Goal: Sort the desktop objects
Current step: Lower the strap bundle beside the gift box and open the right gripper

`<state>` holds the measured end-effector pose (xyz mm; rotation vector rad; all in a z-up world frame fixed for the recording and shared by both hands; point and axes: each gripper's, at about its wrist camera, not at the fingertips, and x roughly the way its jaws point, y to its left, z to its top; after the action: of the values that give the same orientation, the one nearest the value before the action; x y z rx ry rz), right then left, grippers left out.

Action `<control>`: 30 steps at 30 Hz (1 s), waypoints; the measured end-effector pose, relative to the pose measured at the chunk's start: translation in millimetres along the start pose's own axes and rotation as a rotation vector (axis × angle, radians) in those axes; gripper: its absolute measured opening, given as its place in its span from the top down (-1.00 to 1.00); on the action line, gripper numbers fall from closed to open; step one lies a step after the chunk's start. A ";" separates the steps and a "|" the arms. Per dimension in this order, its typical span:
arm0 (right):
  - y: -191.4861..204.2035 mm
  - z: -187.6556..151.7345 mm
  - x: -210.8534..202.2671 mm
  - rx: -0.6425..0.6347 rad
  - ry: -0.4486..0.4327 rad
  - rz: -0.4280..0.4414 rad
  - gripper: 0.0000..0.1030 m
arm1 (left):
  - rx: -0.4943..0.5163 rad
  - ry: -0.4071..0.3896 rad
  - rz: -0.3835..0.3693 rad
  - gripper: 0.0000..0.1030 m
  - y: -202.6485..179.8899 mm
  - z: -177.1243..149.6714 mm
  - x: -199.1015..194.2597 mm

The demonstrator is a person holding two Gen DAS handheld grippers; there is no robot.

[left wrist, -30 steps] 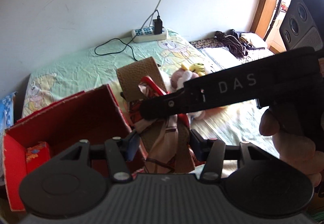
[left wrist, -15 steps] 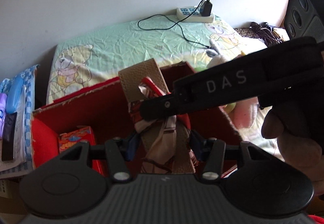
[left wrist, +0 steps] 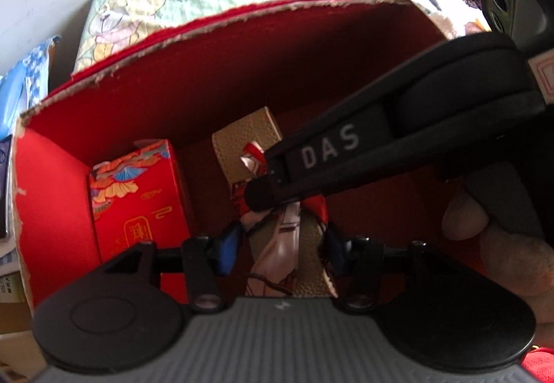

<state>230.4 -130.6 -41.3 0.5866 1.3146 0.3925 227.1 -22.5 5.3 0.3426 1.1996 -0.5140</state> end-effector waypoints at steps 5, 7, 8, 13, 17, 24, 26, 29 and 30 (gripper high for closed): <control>7.3 2.6 16.0 -0.021 0.042 -0.046 0.41 | -0.009 0.012 -0.001 -0.03 8.8 -3.0 1.9; 7.8 3.2 18.7 -0.021 0.053 -0.058 0.41 | -0.012 0.007 -0.009 -0.04 11.3 -4.1 0.2; 7.9 3.6 19.2 -0.022 0.059 -0.062 0.40 | -0.012 0.007 -0.009 -0.04 12.1 -4.6 -0.2; 3.4 3.4 20.4 -0.008 0.092 -0.070 0.33 | -0.016 0.019 -0.039 -0.04 15.4 -7.2 -0.5; 2.1 0.5 8.8 -0.026 0.056 -0.065 0.31 | -0.028 0.025 -0.064 -0.04 17.8 -8.7 -1.0; -4.4 -1.0 -21.7 -0.117 -0.026 -0.151 0.60 | -0.055 0.025 -0.108 -0.04 20.8 -14.0 -4.2; -11.5 -1.6 -23.5 -0.106 -0.014 -0.173 0.66 | -0.055 0.023 -0.111 -0.04 19.3 -14.9 -5.7; -18.2 -4.9 -31.1 -0.106 -0.004 -0.142 0.78 | -0.051 -0.003 -0.127 -0.04 15.7 -17.3 -14.5; -17.9 -6.8 -33.4 -0.116 -0.003 -0.146 0.78 | -0.048 -0.017 -0.139 -0.04 14.6 -18.3 -18.3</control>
<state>215.3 -163.0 -26.9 0.3909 1.3136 0.3453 215.6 2.6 16.2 0.2143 1.2226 -0.6063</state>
